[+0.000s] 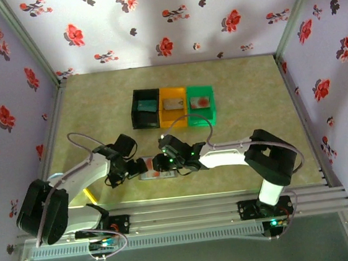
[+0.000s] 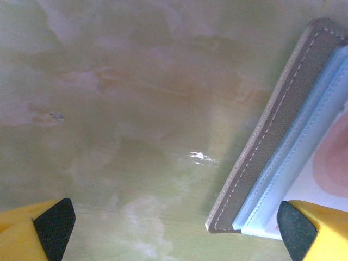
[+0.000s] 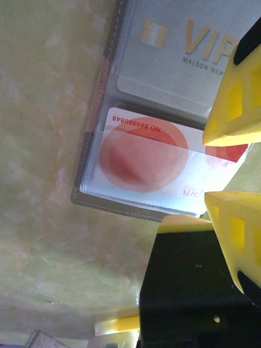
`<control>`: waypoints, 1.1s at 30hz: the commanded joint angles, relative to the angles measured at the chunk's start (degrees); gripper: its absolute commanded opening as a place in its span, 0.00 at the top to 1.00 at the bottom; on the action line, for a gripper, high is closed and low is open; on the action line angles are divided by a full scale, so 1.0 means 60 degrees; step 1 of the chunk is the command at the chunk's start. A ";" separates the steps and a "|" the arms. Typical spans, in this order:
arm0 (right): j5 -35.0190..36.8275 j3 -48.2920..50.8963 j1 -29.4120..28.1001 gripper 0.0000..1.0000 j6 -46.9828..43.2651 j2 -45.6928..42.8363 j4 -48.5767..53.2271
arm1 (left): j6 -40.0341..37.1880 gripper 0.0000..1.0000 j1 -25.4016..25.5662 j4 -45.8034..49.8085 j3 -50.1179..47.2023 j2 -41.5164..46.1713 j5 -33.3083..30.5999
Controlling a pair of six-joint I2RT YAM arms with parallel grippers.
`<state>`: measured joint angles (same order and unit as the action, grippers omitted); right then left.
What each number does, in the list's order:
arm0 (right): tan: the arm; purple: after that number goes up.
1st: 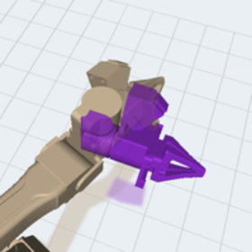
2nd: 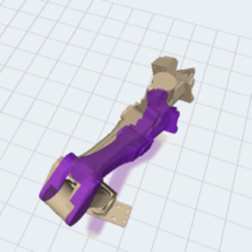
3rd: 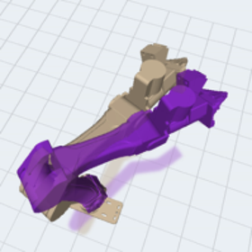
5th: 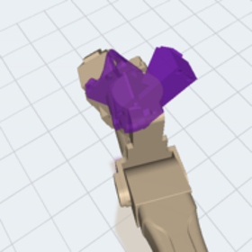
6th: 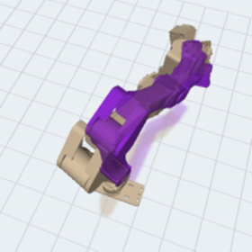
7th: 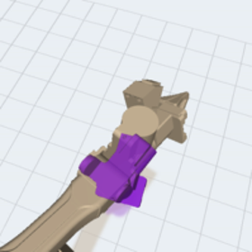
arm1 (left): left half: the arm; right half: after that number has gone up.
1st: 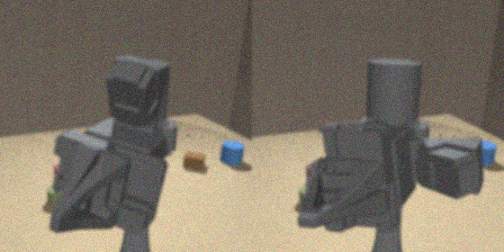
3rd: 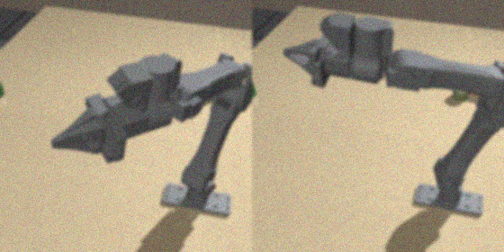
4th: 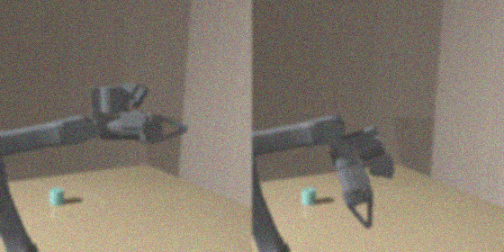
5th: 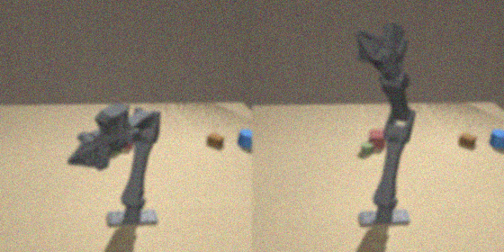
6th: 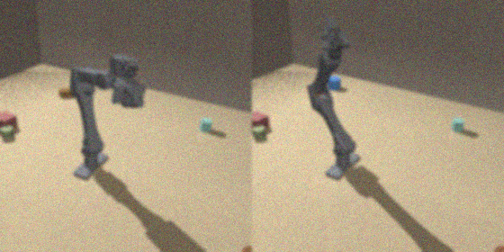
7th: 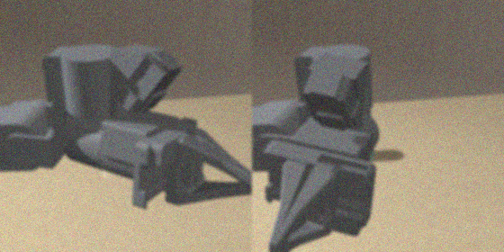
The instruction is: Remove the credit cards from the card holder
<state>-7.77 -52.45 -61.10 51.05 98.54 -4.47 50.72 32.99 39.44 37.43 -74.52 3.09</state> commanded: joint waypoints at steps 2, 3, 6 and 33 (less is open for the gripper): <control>-0.0075 0.0068 0.0098 0.71 -0.0045 0.0253 -0.0138 | 0.0230 0.00 0.0141 -0.0099 -0.0092 -0.0286 0.0057; -0.0095 0.0069 0.0111 0.71 -0.0041 0.0286 -0.0159 | 0.0238 0.00 0.0155 -0.0126 -0.0108 -0.0331 0.0056; -0.0148 0.0084 0.0127 0.71 -0.0012 0.0385 -0.0232 | 0.0233 0.00 0.0171 -0.0142 -0.0184 -0.0383 0.0049; -0.0389 0.0157 0.0230 0.71 0.0120 0.0905 -0.0777 | 0.0289 0.00 0.0170 -0.0597 -0.0716 -0.0701 -0.0017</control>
<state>-9.34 -51.66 -59.99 51.27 102.59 -8.10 51.16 33.65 37.60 36.36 -76.55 2.59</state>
